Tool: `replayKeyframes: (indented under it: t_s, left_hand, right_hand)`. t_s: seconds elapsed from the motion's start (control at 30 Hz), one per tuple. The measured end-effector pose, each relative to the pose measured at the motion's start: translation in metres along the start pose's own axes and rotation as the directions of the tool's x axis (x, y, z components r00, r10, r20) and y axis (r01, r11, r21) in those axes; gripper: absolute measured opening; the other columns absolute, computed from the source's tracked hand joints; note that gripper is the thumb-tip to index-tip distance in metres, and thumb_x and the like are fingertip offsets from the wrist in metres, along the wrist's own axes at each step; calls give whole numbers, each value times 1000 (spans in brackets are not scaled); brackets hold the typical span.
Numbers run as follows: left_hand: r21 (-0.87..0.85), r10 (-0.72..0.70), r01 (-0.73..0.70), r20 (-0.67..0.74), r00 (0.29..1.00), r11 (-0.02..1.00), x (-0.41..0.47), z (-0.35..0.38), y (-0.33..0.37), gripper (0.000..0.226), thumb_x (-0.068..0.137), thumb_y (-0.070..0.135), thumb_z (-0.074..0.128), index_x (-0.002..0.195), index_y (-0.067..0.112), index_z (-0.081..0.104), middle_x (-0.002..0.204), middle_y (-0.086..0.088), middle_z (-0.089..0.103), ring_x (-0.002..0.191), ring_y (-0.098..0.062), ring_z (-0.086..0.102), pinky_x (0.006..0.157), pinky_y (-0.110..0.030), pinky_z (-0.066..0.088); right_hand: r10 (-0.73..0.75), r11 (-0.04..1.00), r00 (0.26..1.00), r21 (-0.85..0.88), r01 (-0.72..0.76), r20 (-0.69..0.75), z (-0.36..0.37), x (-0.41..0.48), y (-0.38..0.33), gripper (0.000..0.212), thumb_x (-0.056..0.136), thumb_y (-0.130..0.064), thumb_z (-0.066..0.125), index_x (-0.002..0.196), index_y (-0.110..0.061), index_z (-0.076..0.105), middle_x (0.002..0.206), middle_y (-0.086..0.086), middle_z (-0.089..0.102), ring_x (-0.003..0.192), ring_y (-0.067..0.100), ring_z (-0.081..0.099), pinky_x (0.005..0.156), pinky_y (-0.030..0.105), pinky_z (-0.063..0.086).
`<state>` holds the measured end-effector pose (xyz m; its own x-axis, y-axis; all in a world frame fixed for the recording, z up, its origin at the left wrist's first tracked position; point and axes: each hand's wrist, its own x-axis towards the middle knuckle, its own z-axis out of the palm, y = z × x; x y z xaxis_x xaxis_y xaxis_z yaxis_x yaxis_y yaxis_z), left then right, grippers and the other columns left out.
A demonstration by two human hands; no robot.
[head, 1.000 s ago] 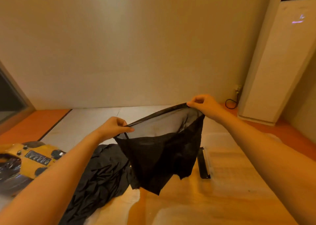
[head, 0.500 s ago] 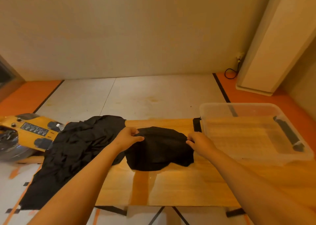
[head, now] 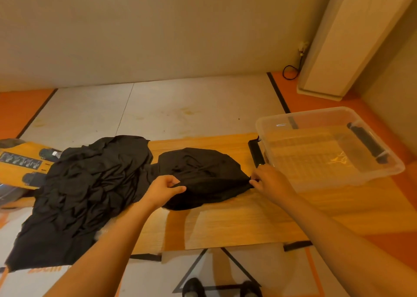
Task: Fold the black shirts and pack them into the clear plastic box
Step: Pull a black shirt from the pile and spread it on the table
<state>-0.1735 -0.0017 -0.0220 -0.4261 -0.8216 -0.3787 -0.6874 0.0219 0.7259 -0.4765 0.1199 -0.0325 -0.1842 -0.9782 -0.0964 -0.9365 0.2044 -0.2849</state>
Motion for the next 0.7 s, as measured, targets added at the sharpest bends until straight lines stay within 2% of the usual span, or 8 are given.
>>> replayKeyframes:
  t_s: [0.1,0.17,0.23,0.3,0.37,0.43,0.53,0.7]
  left_hand:
    - [-19,-3,4,17,1000,1000,4,7,9,20,84,31,74,97,18,66,92,-5,67,89,-16,64,84,-28,48]
    - [-16,10,-9,39,999,1000,6,14,18,24,85,33,73,102,19,64,95,-3,66,92,-15,63,79,-23,47]
    - [9,22,-22,50,999,1000,9,21,23,25,86,34,71,105,19,62,98,1,65,93,-11,61,72,-18,43]
    - [23,22,-23,52,998,999,11,28,24,24,88,34,69,106,20,61,100,4,63,92,-8,59,68,-16,41]
    - [28,13,-15,62,998,999,11,35,23,22,89,33,67,105,20,61,100,4,63,92,-8,59,68,-16,41]
    - [29,4,-7,78,997,1000,11,41,20,17,90,33,66,101,21,62,100,1,65,92,-10,61,71,-19,44]
    - [48,-11,7,83,996,999,11,45,16,14,91,34,65,98,21,64,97,1,67,90,-11,63,74,-21,46]
    - [73,-56,55,15,998,996,11,38,13,16,93,29,62,101,16,64,97,1,65,89,-9,59,67,-17,41]
  right_hand:
    - [7,996,990,87,6,-139,1,-5,2,29,90,-31,64,116,-18,62,117,0,58,109,17,53,88,26,43]
    - [55,998,971,49,-45,-231,3,-9,4,44,86,-31,70,125,-14,58,125,5,57,117,23,53,95,33,43]
    - [152,988,936,23,-153,-316,4,-13,9,57,82,-32,74,131,-11,53,128,9,56,118,28,53,95,37,45]
    - [291,955,913,23,-297,-287,3,-17,14,57,87,-34,68,134,-10,48,125,10,58,114,28,56,91,37,47]
    - [385,912,910,-88,-401,-152,2,-20,18,44,98,-37,51,133,-11,45,116,7,64,101,24,63,83,33,48]
    - [379,901,920,-188,-391,-95,2,-20,21,36,102,-36,40,129,-12,44,104,4,68,88,20,67,76,31,49]
    - [357,901,928,-224,-371,-105,-1,-8,26,33,103,-34,37,125,-10,44,98,4,69,82,20,67,68,30,46]
    - [424,890,898,-131,-438,-120,-10,18,41,30,103,-31,39,120,-7,47,98,9,67,83,25,65,69,35,49]
